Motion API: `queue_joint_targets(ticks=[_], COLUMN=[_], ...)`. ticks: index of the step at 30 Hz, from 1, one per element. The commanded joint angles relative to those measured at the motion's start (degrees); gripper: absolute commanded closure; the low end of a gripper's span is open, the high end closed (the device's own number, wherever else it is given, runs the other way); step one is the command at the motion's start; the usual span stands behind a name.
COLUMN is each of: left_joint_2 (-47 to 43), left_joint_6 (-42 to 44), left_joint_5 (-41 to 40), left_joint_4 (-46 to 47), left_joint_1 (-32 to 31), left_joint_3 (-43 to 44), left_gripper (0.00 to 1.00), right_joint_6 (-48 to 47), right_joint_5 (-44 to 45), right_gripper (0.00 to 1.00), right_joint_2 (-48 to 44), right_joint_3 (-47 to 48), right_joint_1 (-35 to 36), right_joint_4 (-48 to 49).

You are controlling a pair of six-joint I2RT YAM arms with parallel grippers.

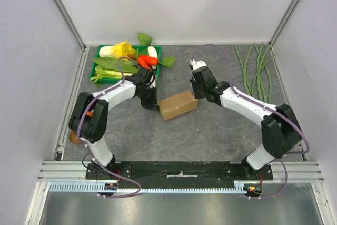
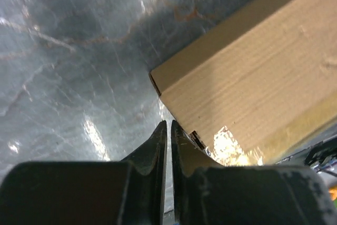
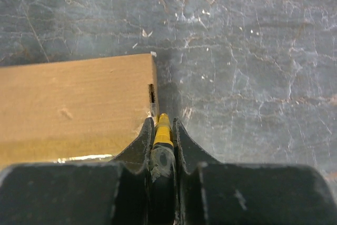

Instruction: Unpack the express box

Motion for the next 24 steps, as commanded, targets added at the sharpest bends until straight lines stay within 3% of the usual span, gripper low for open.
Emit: queue_joint_targets(ticks=[1, 16, 24], left_joint_2=[3.72, 13.12, 10.67], left_joint_6=[-1.82, -2.08, -3.05], left_joint_5=[3.94, 11.84, 10.62], left_joint_4=[6.33, 17.12, 17.75], left_joint_1=[0.47, 0.64, 1.26], left_joint_3=[5.97, 15.21, 14.86], left_gripper=[0.88, 0.82, 0.58], right_joint_6=[4.5, 9.34, 6.88], right_joint_5=[-5.34, -3.33, -1.48], right_gripper=[1.0, 1.0, 1.0], right_joint_2=[-6.67, -12.22, -10.37], right_joint_3=[-3.37, -9.54, -2.77], right_joint_1=[1.73, 14.03, 16.85], right_joint_4=[0.25, 0.59, -1.95])
